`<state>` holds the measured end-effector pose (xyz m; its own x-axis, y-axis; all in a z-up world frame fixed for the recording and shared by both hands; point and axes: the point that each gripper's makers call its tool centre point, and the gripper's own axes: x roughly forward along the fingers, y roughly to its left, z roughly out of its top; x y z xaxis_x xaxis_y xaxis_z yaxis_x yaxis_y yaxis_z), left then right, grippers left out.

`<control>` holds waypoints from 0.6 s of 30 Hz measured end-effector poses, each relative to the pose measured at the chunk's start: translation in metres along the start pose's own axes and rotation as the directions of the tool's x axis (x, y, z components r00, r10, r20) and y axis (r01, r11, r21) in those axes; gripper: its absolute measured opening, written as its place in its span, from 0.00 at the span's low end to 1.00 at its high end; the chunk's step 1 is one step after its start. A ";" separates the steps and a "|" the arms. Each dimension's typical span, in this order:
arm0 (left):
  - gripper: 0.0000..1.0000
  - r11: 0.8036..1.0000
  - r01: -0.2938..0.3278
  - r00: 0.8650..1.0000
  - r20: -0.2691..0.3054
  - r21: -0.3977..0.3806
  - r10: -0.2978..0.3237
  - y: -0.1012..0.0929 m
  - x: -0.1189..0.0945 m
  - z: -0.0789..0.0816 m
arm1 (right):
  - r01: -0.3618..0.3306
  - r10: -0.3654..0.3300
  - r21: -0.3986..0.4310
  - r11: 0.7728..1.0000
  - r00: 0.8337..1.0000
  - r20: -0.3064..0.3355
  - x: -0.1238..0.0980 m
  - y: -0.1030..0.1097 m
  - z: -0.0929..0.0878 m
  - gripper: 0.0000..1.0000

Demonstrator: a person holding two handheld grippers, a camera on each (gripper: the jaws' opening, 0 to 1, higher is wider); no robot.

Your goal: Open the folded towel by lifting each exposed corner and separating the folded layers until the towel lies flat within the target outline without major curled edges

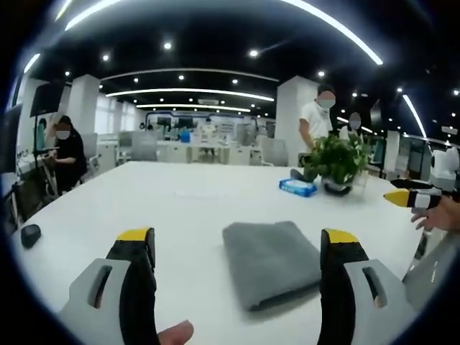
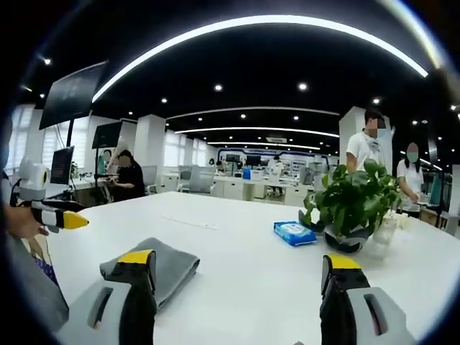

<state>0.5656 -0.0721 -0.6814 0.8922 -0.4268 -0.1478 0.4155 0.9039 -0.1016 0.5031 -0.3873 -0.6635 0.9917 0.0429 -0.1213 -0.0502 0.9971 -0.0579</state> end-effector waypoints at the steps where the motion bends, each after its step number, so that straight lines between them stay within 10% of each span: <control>1: 0.95 1.000 0.000 1.000 0.002 -0.003 0.000 0.000 0.000 0.000 | 0.001 -0.001 -0.002 1.000 1.000 -0.004 0.000 0.000 -0.001 0.96; 18: 0.95 0.999 0.015 1.000 -0.017 -0.030 -0.016 -0.002 0.002 -0.004 | -0.005 0.005 -0.008 1.000 1.000 -0.006 0.000 0.004 0.000 0.95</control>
<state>0.5658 -0.0744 -0.6855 0.8825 -0.4413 -0.1625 0.4236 0.8960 -0.1332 0.5029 -0.3832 -0.6642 0.9907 0.0476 -0.1274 -0.0562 0.9963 -0.0650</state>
